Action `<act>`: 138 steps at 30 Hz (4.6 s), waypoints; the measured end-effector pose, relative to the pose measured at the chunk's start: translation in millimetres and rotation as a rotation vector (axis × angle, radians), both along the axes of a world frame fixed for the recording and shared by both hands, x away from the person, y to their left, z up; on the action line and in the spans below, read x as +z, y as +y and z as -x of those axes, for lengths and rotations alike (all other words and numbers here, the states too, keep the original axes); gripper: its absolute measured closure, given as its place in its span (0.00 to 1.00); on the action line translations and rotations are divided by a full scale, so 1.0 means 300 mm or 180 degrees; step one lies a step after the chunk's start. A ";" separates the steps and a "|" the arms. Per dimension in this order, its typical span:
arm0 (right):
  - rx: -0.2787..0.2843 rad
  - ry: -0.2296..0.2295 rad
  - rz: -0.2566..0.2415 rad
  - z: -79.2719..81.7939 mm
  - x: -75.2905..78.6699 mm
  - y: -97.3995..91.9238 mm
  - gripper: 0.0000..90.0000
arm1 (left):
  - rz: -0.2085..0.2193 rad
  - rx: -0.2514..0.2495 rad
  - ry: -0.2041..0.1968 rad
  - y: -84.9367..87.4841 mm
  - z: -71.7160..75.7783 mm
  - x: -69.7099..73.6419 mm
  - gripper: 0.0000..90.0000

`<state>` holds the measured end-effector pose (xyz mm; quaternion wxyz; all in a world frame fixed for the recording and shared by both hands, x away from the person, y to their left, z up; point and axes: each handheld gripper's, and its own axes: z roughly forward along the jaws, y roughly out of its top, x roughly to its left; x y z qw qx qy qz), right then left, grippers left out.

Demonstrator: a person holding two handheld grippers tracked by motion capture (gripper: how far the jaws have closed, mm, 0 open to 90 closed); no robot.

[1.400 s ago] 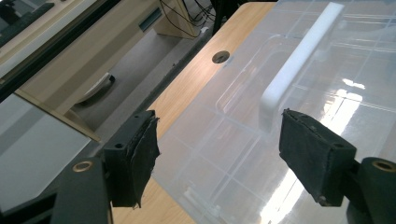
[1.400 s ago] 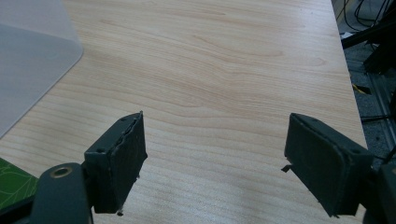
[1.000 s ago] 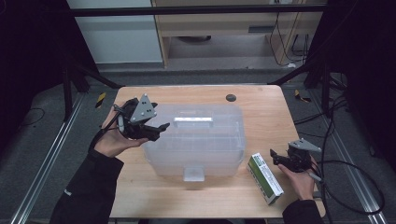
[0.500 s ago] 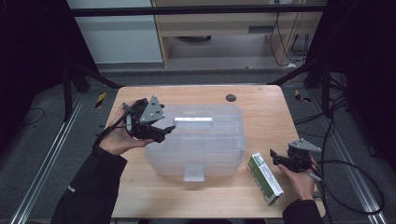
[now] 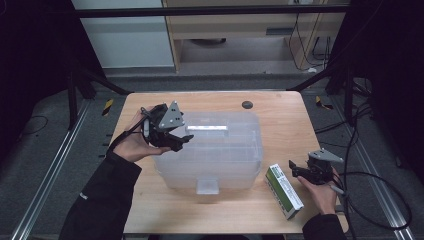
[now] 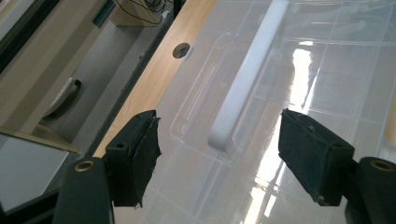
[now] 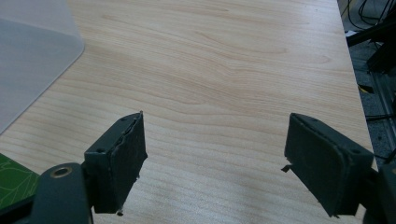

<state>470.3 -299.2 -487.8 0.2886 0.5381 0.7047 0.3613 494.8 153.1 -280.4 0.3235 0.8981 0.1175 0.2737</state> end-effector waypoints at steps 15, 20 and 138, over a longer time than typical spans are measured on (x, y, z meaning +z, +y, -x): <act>0.0014 0.0016 -0.0002 0.000 -0.001 0.002 0.23 | -0.0206 -0.0172 0.0070 -0.038 -0.035 -0.010 0.40; 0.0033 0.0025 0.0011 -0.002 -0.003 0.001 0.23 | -0.0250 -0.0218 0.0083 -0.048 -0.045 -0.014 0.44; 0.0328 -0.0099 -0.0037 0.018 0.093 0.043 0.35 | -0.1321 -0.0424 0.0277 -0.160 -0.113 -0.016 0.83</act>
